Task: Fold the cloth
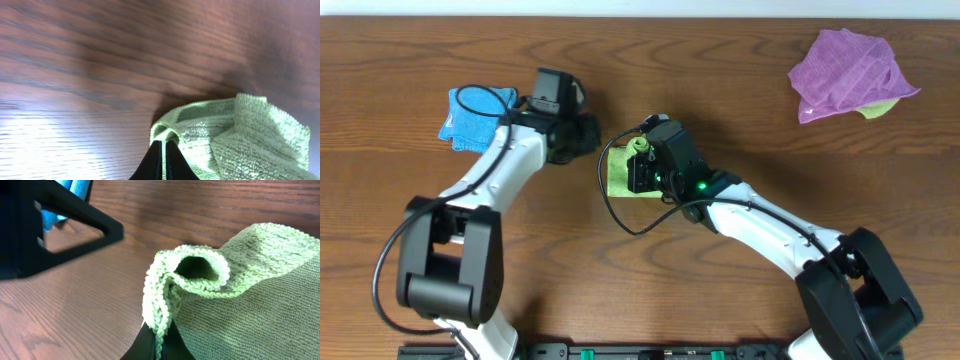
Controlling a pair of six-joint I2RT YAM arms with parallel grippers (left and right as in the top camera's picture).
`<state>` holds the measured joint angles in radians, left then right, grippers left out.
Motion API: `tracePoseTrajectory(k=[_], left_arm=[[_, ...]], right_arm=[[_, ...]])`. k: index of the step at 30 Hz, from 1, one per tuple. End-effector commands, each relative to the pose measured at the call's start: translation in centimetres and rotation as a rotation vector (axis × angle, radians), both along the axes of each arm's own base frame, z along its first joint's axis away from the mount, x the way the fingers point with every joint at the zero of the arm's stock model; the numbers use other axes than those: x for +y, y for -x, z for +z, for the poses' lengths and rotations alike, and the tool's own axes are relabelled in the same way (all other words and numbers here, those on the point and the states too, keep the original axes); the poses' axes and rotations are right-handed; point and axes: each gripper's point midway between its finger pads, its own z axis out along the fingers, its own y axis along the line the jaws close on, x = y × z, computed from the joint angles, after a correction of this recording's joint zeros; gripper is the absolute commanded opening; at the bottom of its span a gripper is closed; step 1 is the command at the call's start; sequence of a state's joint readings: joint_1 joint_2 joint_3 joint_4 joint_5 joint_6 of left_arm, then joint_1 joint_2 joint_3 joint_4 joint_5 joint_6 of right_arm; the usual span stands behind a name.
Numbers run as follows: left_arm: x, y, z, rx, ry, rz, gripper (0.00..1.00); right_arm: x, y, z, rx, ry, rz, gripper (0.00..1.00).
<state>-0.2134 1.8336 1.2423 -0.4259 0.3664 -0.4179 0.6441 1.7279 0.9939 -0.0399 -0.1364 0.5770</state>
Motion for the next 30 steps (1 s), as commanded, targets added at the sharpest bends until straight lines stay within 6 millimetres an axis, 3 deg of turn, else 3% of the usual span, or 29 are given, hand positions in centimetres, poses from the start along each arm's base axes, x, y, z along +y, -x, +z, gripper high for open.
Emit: tracePoseTrajectory(k=[1,9,23,30], left_arm=[[1.2,-0.9,2.1,-0.055,-0.009,0.014,0.06],[2.5,-1.1,3.1,-0.08,-0.012,0.032,0.06],[3.2,-1.3,3.2,-0.082,-0.013,0.048,0.06],[4.4,-1.6,3.2,-0.082,-0.014,0.075,0.06]], right_arm=[[0.6,-0.3,0.2,-0.006,-0.006,-0.008,0.01],[1.5,-0.3,-0.8,0.001,-0.014,-0.002,0.01],[3.8,-0.5,-2.1,0.023,-0.014,0.039,0.01],[4.7,0.3,-2.6,0.038,-0.014,0.069,0.01]])
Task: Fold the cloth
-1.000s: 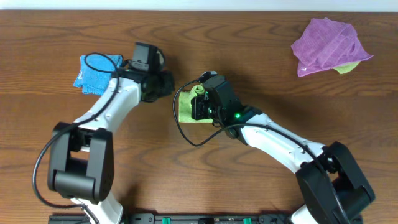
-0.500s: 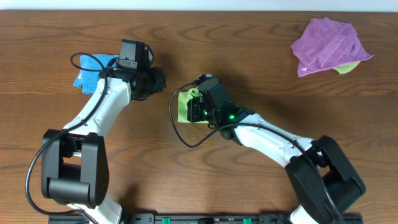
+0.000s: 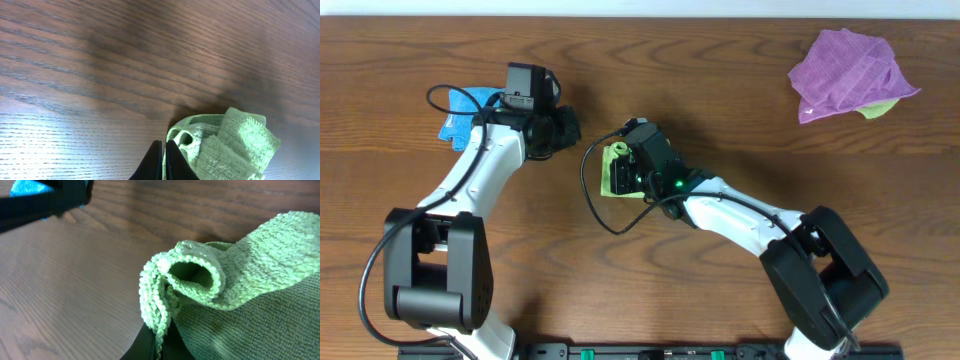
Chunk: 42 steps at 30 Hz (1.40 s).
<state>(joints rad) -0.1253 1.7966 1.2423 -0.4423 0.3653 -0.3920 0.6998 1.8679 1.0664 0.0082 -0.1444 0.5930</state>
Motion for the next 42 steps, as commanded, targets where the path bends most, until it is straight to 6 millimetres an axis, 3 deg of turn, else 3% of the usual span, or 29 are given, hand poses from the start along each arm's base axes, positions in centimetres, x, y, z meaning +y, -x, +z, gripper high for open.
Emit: tracePoseTrajectory(k=[1,4,7,11,13,22,32,35,37,42], left_arm=[[0.8,-0.8,1.9,-0.052,-0.008,0.012,0.06],[1.1,-0.8,1.9,-0.052,-0.008,0.02,0.06],[1.3,-0.9,1.9,-0.052,-0.008,0.024,0.06],[1.5,-0.9,1.9,-0.053,-0.009,0.029,0.05],[1.6,-0.9,1.9,-0.054,-0.008,0.031,0.06],[1.8,-1.0,2.3,-0.06,-0.008,0.036,0.06],[3.1,-1.1,3.6,-0.09,-0.006,0.064,0.06],[3.3,-0.9,4.2,-0.097,-0.007,0.067,0.08],[3.3,-0.7,4.7,-0.108,-0.015,0.051,0.15],[3.3,0.1,6.0,-0.128,-0.033,0.02,0.47]], right_arm=[[1.2,0.5,0.0,0.011,-0.015,0.022,0.02],[1.5,0.8,0.0,0.021,-0.024,0.038,0.19],[1.8,1.2,0.0,0.027,-0.028,0.051,0.52],[2.0,1.5,0.0,0.038,-0.037,0.065,0.78],[2.0,1.5,0.0,0.041,-0.038,0.068,0.99],[2.1,1.6,1.1,0.046,-0.04,0.076,0.99],[2.9,1.2,4.6,0.008,-0.08,0.117,0.99],[1.3,0.2,6.5,-0.027,-0.032,0.085,0.99],[-0.4,-0.3,7.9,-0.043,0.007,0.063,0.99],[-7.3,0.1,13.0,-0.105,0.115,0.063,0.99]])
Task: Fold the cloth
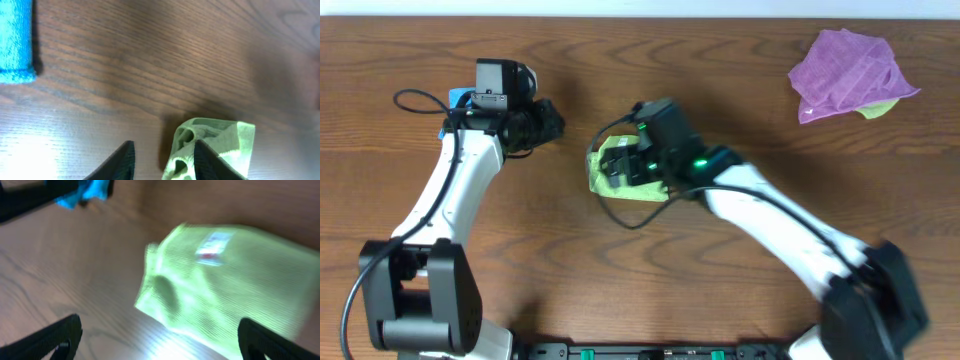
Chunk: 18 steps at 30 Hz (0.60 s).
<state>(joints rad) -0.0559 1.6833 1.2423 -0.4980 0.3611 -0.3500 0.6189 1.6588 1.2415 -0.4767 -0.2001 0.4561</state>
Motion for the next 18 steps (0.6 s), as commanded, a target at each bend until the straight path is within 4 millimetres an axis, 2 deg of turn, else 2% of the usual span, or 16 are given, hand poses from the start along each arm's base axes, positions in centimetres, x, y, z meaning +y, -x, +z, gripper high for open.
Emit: tracePoseTrajectory(k=[1,3,7,10,13,18], left_arm=[[0.3,-0.1,2.2,-0.058,-0.017,-0.017,0.54],[0.2,0.0,2.6,-0.064,-0.016,-0.017,0.67],[0.1,0.4,3.3,-0.071,-0.009,-0.021,0.97],[-0.1,0.8,3.4,-0.052,0.01,-0.011,0.95],[-0.5,1.4,3.2,-0.026,0.037,-0.024,0.95],[-1.2,2.5,2.9,0.032,0.086,-0.023,0.95]], right_arm=[[-4.5,-0.9,5.3,-0.142,0.045,-0.006,0.99],[-7.8,-0.1,6.9,-0.151,0.083,-0.048,0.99],[-15.0,2.6,10.6,-0.192,0.158,-0.155,0.99],[-18.8,5.2,12.5,-0.225,0.203,-0.235,0.99],[-22.0,8.2,13.5,-0.242,0.257,-0.311,0.99],[-24.3,12.7,13.7,-0.282,0.256,-0.368,0.99]])
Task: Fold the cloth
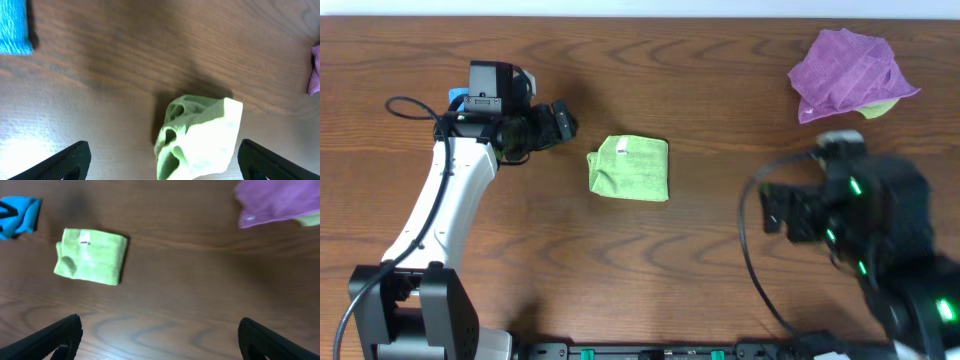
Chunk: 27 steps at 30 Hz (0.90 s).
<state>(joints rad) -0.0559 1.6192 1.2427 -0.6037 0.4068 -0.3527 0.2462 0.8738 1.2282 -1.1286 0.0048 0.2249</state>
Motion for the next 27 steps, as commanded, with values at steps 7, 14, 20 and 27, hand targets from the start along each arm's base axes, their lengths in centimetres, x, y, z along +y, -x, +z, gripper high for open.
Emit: tracePoseTrajectory(k=[7,14,20,27], left_arm=[[-1.5,2.0,1.8,0.051,0.104,-0.025,0.95],[-1.6,4.4,4.0,0.055,0.115,-0.031,0.95],[-1.5,6.7,6.5,0.028,0.116,-0.032,0.95],[-1.3,10.0,7.9,0.069,0.125,-0.01,0.95]], right_arm=[[-2.6,6.1,-2.6,-0.092,-0.074,-0.121,0.99],[-3.4,8.7,-4.9,-0.157,-0.172,-0.192,0.99],[-3.9,9.1,-4.8,-0.219,-0.209,-0.225,0.99],[-4.7,8.8,-5.0,-0.229,-0.217,-0.293,0.99]])
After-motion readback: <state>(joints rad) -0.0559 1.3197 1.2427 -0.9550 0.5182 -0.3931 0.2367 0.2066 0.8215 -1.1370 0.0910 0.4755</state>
